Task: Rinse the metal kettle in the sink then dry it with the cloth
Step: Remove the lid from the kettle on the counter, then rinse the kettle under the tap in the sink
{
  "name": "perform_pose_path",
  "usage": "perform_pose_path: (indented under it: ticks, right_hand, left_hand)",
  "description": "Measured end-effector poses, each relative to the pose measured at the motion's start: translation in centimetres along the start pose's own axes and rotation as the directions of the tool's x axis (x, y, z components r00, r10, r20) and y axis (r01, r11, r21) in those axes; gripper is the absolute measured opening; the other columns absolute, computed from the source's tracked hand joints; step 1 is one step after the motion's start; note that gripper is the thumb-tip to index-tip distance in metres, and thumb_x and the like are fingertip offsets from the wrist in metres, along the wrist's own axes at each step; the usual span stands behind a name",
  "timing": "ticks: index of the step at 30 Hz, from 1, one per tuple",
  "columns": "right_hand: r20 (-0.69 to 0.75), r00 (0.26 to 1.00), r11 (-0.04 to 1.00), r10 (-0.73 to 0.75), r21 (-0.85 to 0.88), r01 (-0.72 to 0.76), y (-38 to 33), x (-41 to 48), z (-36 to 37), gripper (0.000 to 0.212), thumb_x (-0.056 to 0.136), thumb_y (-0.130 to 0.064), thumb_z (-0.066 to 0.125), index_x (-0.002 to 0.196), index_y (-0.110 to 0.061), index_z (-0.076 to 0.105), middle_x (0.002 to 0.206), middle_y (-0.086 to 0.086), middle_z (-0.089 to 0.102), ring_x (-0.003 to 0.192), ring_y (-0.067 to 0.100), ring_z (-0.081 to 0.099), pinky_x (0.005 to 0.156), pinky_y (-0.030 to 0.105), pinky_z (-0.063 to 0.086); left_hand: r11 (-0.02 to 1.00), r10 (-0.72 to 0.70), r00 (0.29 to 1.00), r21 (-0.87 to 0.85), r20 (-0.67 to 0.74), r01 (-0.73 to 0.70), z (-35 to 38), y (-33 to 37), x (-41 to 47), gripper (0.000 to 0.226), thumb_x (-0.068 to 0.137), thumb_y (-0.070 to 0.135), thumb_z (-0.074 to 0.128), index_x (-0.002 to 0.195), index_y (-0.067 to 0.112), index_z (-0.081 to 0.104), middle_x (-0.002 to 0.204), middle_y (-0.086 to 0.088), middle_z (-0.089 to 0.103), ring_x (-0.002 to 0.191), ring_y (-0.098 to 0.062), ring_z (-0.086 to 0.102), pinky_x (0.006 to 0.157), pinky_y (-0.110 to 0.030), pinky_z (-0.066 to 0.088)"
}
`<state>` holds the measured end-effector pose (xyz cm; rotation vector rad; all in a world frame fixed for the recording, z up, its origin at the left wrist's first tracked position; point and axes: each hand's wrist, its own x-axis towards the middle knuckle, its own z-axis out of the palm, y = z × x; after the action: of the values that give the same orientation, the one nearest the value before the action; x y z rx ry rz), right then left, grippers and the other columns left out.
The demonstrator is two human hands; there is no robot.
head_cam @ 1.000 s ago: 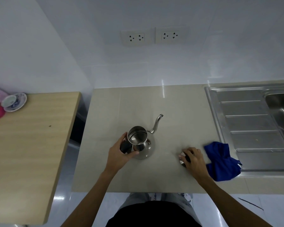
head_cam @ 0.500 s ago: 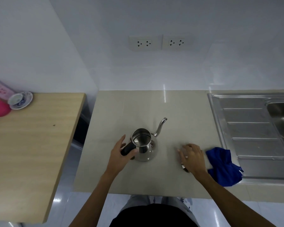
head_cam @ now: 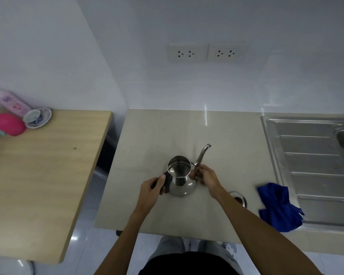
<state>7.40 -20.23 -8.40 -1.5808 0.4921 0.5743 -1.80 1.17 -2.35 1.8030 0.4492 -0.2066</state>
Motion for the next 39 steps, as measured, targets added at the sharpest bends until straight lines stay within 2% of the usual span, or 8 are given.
perform_pose_path:
  ticks: [3, 7, 13, 22, 28, 33, 36, 39]
  right_hand:
    - [-0.015, 0.999, 0.997, 0.028, 0.075, -0.027, -0.5, -0.5, 0.7, 0.036, 0.088, 0.008, 0.033, 0.095, -0.006, 0.066, 0.075, 0.012, 0.064, 0.062, 0.018, 0.052, 0.044, 0.014, 0.038]
    - [-0.026, 0.996, 0.983, 0.088, 0.165, -0.083, -0.1, -0.4, 1.0, 0.042, 0.081, 0.003, 0.038, 0.096, -0.013, 0.074, 0.073, 0.010, 0.062, 0.074, 0.024, 0.051, 0.058, 0.025, 0.041]
    - [-0.023, 0.995, 0.945, 0.096, 0.315, -0.084, -1.7, -2.4, -2.3, 0.039, 0.087, -0.014, 0.045, 0.111, -0.024, 0.075, 0.073, 0.000, 0.062, 0.069, 0.016, 0.051, 0.043, 0.019, 0.040]
    - [-0.179, 0.980, 0.888, -0.091, 0.431, 0.161, -3.5, -7.2, -15.3, 0.035, 0.093, -0.027, 0.046, 0.113, -0.022, 0.074, 0.113, 0.011, 0.074, 0.105, 0.030, 0.067, 0.083, 0.044, 0.050]
    - [-0.259, 0.964, 0.877, -0.060, 0.447, 0.175, -2.0, -12.3, -27.7, 0.028, 0.096, -0.030, 0.048, 0.090, -0.016, 0.071, 0.069, -0.004, 0.072, 0.064, 0.008, 0.066, 0.055, 0.021, 0.048]
    - [-0.138, 0.986, 0.763, -0.096, 0.625, 0.162, 0.1, -16.2, -37.6, 0.044, 0.101, -0.042, 0.038, 0.117, -0.017, 0.071, 0.115, 0.005, 0.074, 0.100, 0.012, 0.070, 0.092, 0.028, 0.045]
    - [-0.042, 0.999, 0.618, -0.012, 0.785, 0.041, 2.7, -17.6, -43.5, 0.067, 0.096, -0.062, 0.040, 0.121, -0.003, 0.059, 0.113, 0.014, 0.072, 0.082, 0.015, 0.072, 0.109, 0.029, 0.034]
    - [-0.020, 0.996, 0.601, 0.089, 0.799, -0.038, 5.6, -17.4, -48.4, 0.103, 0.080, -0.080, 0.050, 0.140, 0.003, 0.044, 0.101, 0.009, 0.076, 0.082, 0.020, 0.057, 0.123, 0.047, 0.017]
  left_hand:
    - [0.999, -0.003, 0.999, -0.053, 0.045, 0.005, -0.1, 0.9, 0.3, 0.063, 0.102, 0.035, 0.052, 0.064, -0.015, 0.052, 0.054, -0.016, 0.053, 0.047, -0.013, 0.044, 0.046, -0.014, 0.033]
    - [0.999, -0.015, 0.999, -0.045, 0.040, 0.017, 0.6, 2.4, 0.6, 0.060, 0.100, 0.033, 0.057, 0.052, 0.000, 0.043, 0.049, -0.012, 0.043, 0.042, -0.014, 0.037, 0.041, -0.016, 0.029]
    - [0.997, 0.042, 0.995, -0.063, 0.089, -0.037, 2.6, 5.9, -0.6, 0.048, 0.099, 0.031, 0.060, 0.059, 0.004, 0.053, 0.050, -0.007, 0.047, 0.039, -0.009, 0.040, 0.039, -0.017, 0.030]
    - [0.992, 0.125, 0.912, -0.038, 0.391, -0.120, 13.4, 12.5, -4.4, 0.052, 0.099, 0.032, 0.059, 0.061, -0.003, 0.069, 0.046, -0.005, 0.058, 0.039, -0.018, 0.045, 0.041, -0.024, 0.030]
    - [0.971, 0.207, 0.914, -0.190, 0.349, -0.148, 26.0, 15.9, -10.4, 0.047, 0.098, 0.020, 0.061, 0.055, 0.001, 0.055, 0.038, 0.001, 0.042, 0.032, -0.008, 0.034, 0.037, -0.019, 0.029]
    - [0.961, 0.227, 0.912, -0.230, 0.341, -0.153, 35.9, 17.3, -15.0, 0.048, 0.098, 0.019, 0.061, 0.052, 0.005, 0.052, 0.038, 0.003, 0.045, 0.032, -0.008, 0.036, 0.037, -0.020, 0.031]
    - [0.959, 0.235, 0.905, -0.235, 0.354, -0.157, 40.5, 17.8, -16.9, 0.045, 0.097, 0.015, 0.061, 0.055, 0.002, 0.053, 0.038, 0.004, 0.045, 0.031, -0.006, 0.036, 0.037, -0.018, 0.031]
    - [0.956, 0.241, 0.902, -0.249, 0.357, -0.157, 44.1, 17.8, -18.1, 0.047, 0.096, 0.014, 0.062, 0.052, 0.005, 0.051, 0.041, 0.002, 0.045, 0.033, -0.005, 0.036, 0.038, -0.016, 0.032]
